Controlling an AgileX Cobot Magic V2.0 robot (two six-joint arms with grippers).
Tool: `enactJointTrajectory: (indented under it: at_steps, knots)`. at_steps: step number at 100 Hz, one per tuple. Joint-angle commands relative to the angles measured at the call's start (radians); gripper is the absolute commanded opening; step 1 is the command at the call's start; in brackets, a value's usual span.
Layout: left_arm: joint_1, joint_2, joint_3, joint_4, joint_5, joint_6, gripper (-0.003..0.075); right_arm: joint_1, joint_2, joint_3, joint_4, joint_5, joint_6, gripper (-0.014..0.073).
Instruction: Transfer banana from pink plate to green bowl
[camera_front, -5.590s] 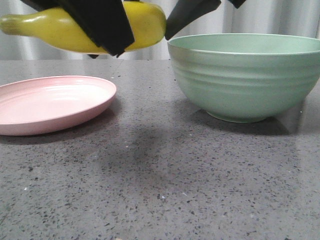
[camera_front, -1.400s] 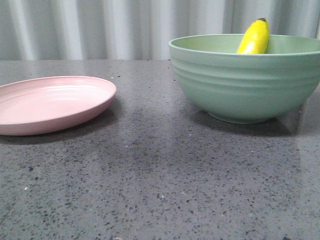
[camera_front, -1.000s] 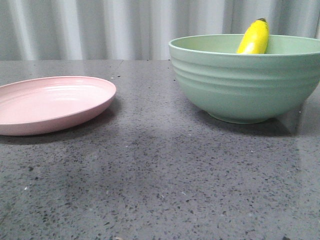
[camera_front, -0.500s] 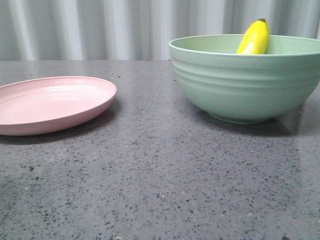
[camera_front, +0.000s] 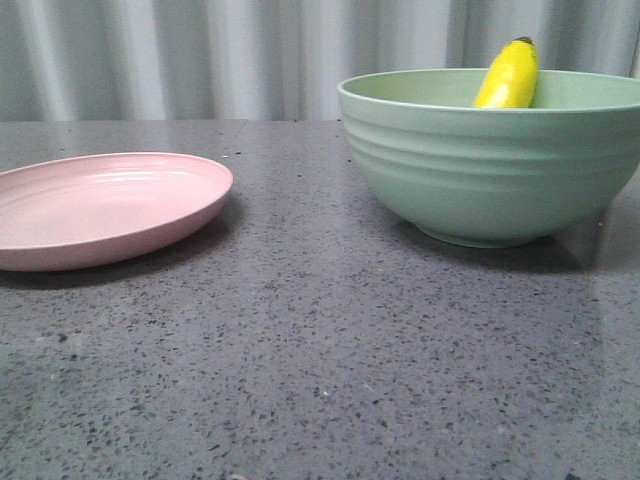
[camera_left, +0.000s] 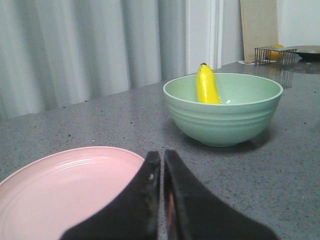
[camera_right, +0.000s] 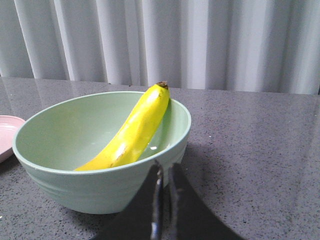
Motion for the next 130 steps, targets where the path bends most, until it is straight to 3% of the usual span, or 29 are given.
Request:
enactJointTrajectory:
  at_steps: [1,40,51,81,114,130]
  knots:
    - [-0.006,0.009,-0.027,-0.011,-0.080,-0.009,-0.0020,0.000,0.006,-0.026,-0.011,-0.086,-0.013,-0.0064]
    - [-0.006,0.009,-0.017,-0.004,-0.081,-0.009,-0.0020,0.000,0.006,-0.026,-0.011,-0.086,-0.013,-0.0064]
    - [0.023,0.007,-0.003,0.117,-0.095,-0.009,-0.0020,0.000,0.006,-0.026,-0.011,-0.086,-0.013,-0.0064]
    - [0.351,0.006,0.071,0.272,-0.221,-0.281,-0.0020,0.000,0.006,-0.026,-0.011,-0.086,-0.013,-0.0064]
    - [0.636,-0.166,0.200,0.243,-0.188,-0.291,-0.0020,0.000,0.006,-0.026,-0.011,-0.086,-0.013,-0.0064]
    - [0.687,-0.272,0.198,0.243,0.079,-0.289,-0.0020,0.000,0.006,-0.026,-0.011,-0.086,-0.013,-0.0064]
